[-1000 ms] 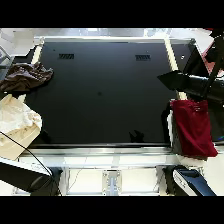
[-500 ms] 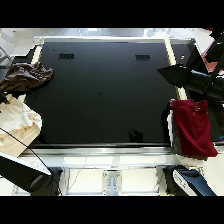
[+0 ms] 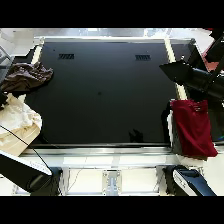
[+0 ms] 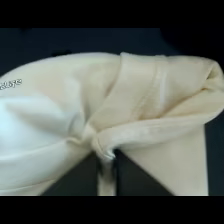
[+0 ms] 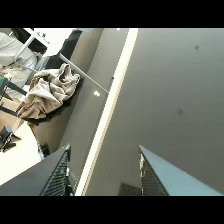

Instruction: Fold the shirts.

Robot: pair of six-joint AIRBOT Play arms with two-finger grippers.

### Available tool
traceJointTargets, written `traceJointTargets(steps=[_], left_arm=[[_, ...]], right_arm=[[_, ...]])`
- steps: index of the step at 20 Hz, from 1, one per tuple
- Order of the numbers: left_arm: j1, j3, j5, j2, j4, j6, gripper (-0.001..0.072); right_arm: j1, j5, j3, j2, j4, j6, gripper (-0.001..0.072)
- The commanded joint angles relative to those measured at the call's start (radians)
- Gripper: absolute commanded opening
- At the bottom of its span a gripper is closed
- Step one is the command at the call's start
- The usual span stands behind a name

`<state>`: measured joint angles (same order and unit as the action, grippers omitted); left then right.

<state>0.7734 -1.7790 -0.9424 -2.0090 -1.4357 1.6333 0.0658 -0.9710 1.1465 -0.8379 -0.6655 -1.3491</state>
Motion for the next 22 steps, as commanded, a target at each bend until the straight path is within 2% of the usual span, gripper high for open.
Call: traceJointTargets(steps=[1, 3, 4, 8, 10, 14, 16, 19, 22], left_arm=[[-0.001, 0.0, 0.002, 0.0, 0.053, -0.003, 0.0013], [-0.002, 0.0, -0.011, 0.018, 0.134, -0.004, 0.0012], [-0.006, 0.0, -0.025, 0.034, 0.188, -0.033, 0.0012], [-0.084, 0.0, -0.156, 0.156, 0.494, -0.273, 0.0011], [-0.175, 0.0, -0.249, 0.22, 0.579, -0.337, 0.0011], [-0.47, 0.0, -0.472, 0.281, 0.655, -0.34, 0.0011], [-0.645, 0.001, -0.533, 0.281, 0.655, -0.34, 0.0012], [-0.926, 0.001, -0.508, 0.27, 0.655, -0.34, 0.0011], [-1.167, 0.0, -0.409, 0.232, 0.65, -0.34, 0.0012]], right_arm=[[0.0, 0.01, 0.0, 0.0, 0.0, 0.0, 0.0481], [0.0, 0.026, 0.0, 0.0, 0.005, 0.0, 0.0481], [0.0, 0.036, 0.0, 0.0, 0.008, 0.0, 0.0481], [0.0, 0.056, 0.013, 0.0, 0.005, 0.006, 0.0481], [0.001, 0.055, 0.046, 0.0, -0.018, 0.009, 0.0481], [0.001, 0.04, 0.195, 0.001, -0.129, 0.009, 0.0481], [0.001, 0.02, 0.301, 0.001, -0.213, 0.008, 0.0481], [0.001, -0.039, 0.455, 0.001, -0.354, 0.008, 0.0481], [0.001, -0.142, 0.558, 0.001, -0.465, 0.008, 0.0481]])
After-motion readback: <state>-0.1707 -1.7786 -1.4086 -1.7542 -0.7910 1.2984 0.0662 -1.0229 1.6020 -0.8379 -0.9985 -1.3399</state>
